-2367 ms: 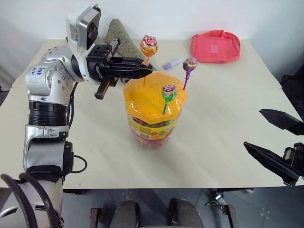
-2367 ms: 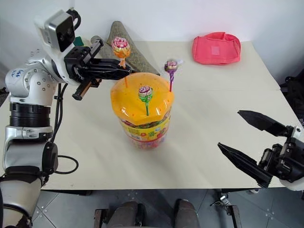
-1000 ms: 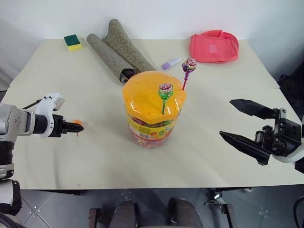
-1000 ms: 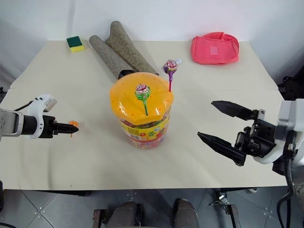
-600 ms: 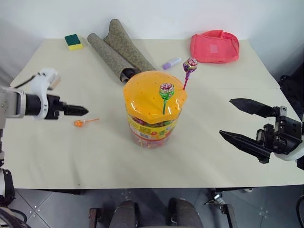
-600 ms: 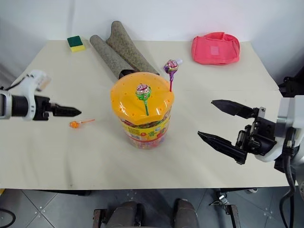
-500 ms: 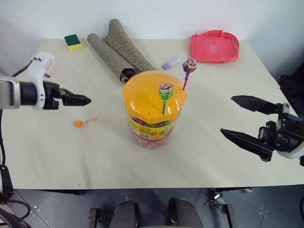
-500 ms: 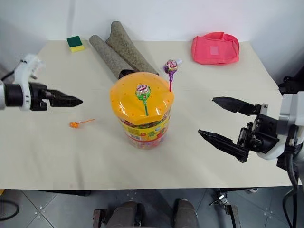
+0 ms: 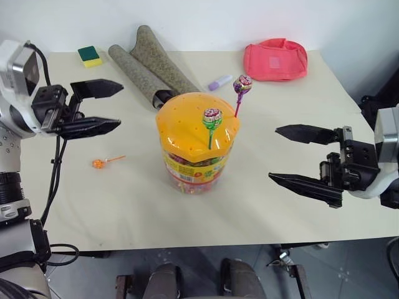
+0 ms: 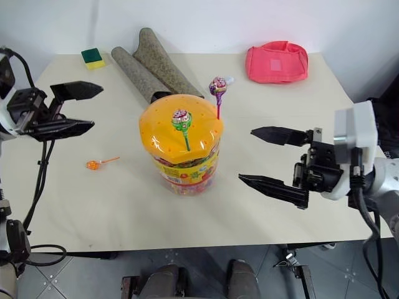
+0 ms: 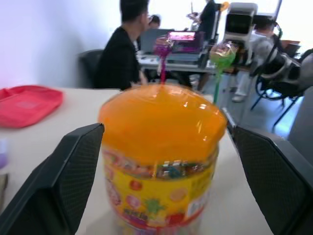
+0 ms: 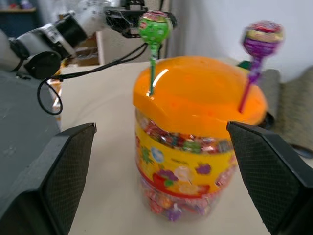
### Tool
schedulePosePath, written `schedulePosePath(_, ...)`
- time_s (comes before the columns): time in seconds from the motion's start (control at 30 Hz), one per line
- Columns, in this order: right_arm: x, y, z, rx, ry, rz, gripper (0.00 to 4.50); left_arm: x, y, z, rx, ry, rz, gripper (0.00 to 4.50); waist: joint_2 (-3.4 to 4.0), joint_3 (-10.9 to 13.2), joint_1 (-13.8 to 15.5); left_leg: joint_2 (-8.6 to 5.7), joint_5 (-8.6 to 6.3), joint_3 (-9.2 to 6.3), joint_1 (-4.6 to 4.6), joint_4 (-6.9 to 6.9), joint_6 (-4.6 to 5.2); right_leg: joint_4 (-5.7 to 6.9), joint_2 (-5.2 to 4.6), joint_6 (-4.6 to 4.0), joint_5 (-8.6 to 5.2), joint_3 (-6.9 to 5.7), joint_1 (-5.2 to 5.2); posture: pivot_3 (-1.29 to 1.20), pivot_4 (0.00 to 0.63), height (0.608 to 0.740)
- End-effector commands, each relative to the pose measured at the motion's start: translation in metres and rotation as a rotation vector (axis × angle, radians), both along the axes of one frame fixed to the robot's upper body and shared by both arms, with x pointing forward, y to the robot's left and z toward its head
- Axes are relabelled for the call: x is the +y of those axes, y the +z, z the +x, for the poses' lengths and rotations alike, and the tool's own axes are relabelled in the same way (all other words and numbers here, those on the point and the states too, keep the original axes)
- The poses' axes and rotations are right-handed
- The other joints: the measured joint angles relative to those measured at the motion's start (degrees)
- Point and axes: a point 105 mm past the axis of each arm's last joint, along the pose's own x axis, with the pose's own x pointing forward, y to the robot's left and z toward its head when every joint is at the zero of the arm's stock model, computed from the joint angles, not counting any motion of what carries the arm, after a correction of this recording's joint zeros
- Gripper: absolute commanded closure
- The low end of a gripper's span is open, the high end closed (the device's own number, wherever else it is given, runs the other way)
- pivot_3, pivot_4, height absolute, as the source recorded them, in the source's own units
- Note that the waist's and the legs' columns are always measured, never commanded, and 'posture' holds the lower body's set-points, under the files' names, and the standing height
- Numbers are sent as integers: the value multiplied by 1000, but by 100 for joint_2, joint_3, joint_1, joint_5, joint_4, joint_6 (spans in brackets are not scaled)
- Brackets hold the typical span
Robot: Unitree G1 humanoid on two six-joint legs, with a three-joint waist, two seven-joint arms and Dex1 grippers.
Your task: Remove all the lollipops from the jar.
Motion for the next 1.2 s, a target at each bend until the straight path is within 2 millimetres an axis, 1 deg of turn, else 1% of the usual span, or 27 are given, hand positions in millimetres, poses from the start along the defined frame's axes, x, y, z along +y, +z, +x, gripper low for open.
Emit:
schedulePosePath(0.03,12,6,3,-56,42,-26,0,1,-2,-16,-34,-119,35,23,-1,0,-3,0,-1,-2,0,-1,1,0,0,0,0,0,0,0,150,740)
schedulePosePath(0.2,31,11,6,-92,139,-29,0,3,-9,-22,-9,-134,27,23,-1,0,24,-1,-13,-4,-12,9,8,-2,-2,0,0,-5,-3,0,150,740)
schedulePosePath(0.4,48,9,10,-93,251,-56,0,2,-12,-28,2,-145,16,23,-1,0,16,0,-14,-4,-15,11,8,-2,-1,0,0,-7,-6,0,150,740)
schedulePosePath(0.5,59,7,17,-105,281,-58,0,-1,-13,-29,5,-154,7,23,-1,0,-7,0,-14,-4,-15,10,8,0,-1,0,0,-7,-8,0,150,740)
schedulePosePath(0.67,69,6,28,-117,296,-69,0,-2,-14,-32,5,-153,4,23,-1,0,-64,0,-14,-4,-16,9,8,0,-1,0,0,-7,-9,0,150,740)
schedulePosePath(0.77,73,11,31,-127,310,-45,594,-1,-14,-33,3,-140,-3,0,-1,0,-71,0,-14,-4,-16,8,7,0,0,0,0,-8,-11,0,150,740)
schedulePosePath(0.83,73,14,32,-129,314,-34,1217,-1,-14,-34,2,-137,-7,0,-1,0,-72,1,-14,-4,-17,8,7,0,0,0,0,-8,-11,0,150,740)
schedulePosePath(1.03,75,20,35,-138,316,-34,3341,-2,-15,-34,-3,-138,-20,0,-1,0,-66,0,-15,-4,-17,8,6,0,0,0,0,-8,-11,0,150,740)
schedulePosePath(1.13,76,23,33,-152,323,-37,4383,-3,-15,-31,-6,-138,-26,0,0,1,-73,1,-15,-4,-17,8,6,0,0,0,0,-8,-11,0,150,740)
schedulePosePath(1.2,77,24,29,-154,329,-42,4449,-4,-15,-30,-7,-139,-30,0,0,1,-72,1,-15,-4,-17,7,5,0,0,0,0,-8,-12,0,150,740)
